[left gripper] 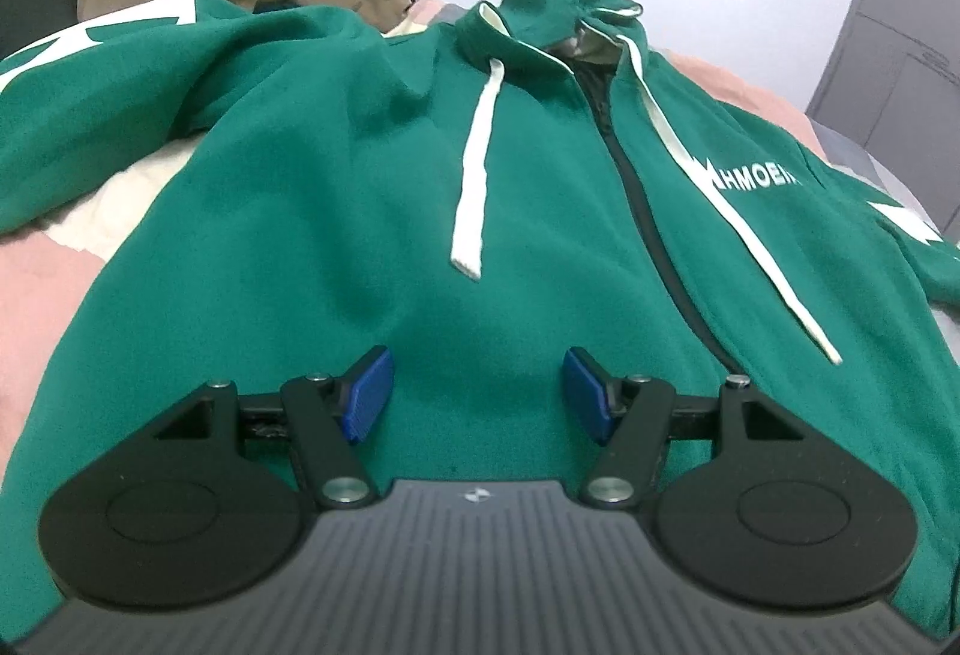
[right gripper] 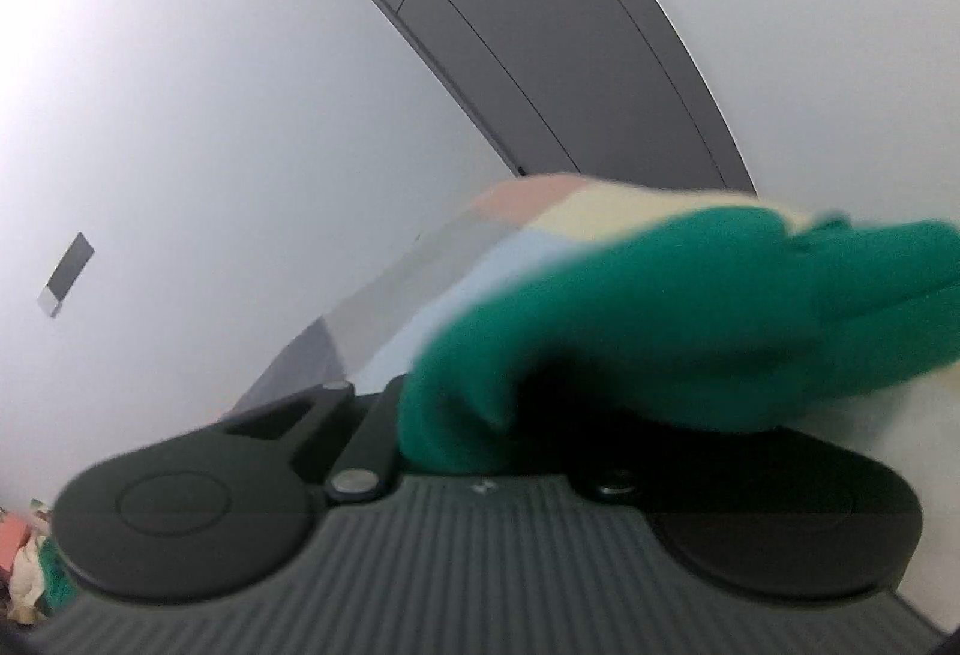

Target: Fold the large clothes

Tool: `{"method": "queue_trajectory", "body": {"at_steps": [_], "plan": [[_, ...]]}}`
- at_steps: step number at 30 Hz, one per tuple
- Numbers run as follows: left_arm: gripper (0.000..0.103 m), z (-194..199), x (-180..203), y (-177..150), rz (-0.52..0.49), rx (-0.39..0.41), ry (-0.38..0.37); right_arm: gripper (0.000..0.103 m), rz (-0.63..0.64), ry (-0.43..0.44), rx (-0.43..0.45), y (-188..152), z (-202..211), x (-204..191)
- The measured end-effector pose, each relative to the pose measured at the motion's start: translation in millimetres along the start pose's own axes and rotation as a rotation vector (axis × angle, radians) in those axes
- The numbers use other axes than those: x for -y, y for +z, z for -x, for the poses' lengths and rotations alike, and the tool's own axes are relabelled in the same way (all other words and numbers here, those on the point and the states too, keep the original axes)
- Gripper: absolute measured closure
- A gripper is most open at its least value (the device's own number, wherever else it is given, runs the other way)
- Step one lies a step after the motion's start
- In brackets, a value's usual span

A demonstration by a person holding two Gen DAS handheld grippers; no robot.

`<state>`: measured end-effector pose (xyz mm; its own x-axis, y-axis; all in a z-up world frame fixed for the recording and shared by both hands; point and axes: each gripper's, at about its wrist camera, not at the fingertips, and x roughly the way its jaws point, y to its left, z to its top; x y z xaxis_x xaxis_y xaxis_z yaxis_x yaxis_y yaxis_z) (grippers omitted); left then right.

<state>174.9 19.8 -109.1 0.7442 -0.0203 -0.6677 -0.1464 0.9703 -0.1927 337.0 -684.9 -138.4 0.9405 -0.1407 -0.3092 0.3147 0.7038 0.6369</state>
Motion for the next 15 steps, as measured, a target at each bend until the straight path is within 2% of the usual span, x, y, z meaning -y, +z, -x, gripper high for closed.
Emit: {"method": "queue_trajectory", "body": {"at_steps": [5,9,11,15], "plan": [[0.035,-9,1,9,0.018,-0.002,0.012,0.093,0.087,-0.039,0.018,13,-14,-14],[0.035,-5,0,15,0.024,0.020,0.012,0.093,0.206,-0.061,0.041,15,-2,-48],[0.035,1,-3,16,0.030,0.042,0.018,0.093,0.309,-0.050,0.070,20,14,-77],[0.035,18,-11,19,0.055,0.077,-0.006,0.093,0.538,0.036,0.145,31,62,-159]]}}
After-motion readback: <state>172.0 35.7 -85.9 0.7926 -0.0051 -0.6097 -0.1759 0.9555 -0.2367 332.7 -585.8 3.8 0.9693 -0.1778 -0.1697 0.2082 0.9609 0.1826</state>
